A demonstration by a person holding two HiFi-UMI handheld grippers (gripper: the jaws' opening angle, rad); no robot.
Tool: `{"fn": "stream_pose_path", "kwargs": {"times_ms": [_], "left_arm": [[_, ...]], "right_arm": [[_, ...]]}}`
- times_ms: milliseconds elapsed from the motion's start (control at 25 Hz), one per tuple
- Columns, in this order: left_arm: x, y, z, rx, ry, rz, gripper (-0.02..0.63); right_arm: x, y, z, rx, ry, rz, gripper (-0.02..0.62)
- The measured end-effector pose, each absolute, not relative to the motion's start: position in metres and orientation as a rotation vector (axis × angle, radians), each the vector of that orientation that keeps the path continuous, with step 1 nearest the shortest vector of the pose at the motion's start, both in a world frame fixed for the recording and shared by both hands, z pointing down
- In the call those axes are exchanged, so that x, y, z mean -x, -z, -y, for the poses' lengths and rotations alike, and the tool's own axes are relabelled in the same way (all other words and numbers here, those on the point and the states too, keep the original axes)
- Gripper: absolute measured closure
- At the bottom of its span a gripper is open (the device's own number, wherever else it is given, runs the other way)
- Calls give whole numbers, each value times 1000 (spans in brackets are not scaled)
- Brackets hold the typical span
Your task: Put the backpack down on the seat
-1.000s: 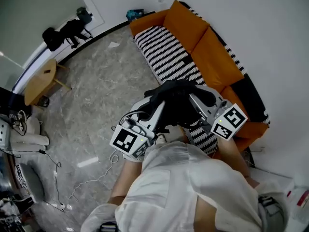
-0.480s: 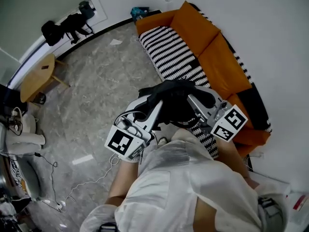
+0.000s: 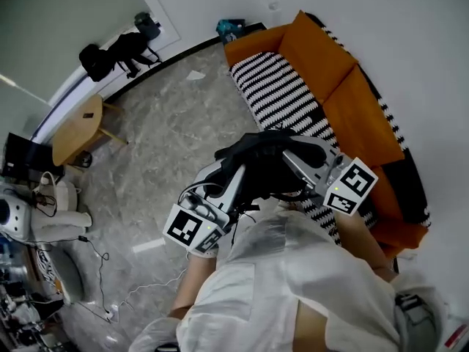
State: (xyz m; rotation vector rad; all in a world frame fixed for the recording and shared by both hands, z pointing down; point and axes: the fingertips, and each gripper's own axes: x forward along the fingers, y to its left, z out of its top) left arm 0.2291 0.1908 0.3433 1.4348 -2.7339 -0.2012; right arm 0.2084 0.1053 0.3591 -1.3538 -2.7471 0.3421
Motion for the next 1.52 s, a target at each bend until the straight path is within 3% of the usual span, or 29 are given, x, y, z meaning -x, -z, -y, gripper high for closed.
{"fn": "stream_pose_path", "kwargs": {"times_ms": [280,560,920,1520], "left_arm": [[-161,-348,-153,-1458,161,2761,558],[-135,-352,-163,-1503,207,2727,558],[-39,-369,-206,-1550,298,2648,558],[109,-358,-292,-1753,202,2604,558]], "right_arm": [[-140,-363,-67,1391,-341,2784,551],[-118,-363,-77,1325,-303,2798,551],[-23,-378,-120,1290,-308,2734,550],[105,-375,-207,1174,-417,2786,549]]}}
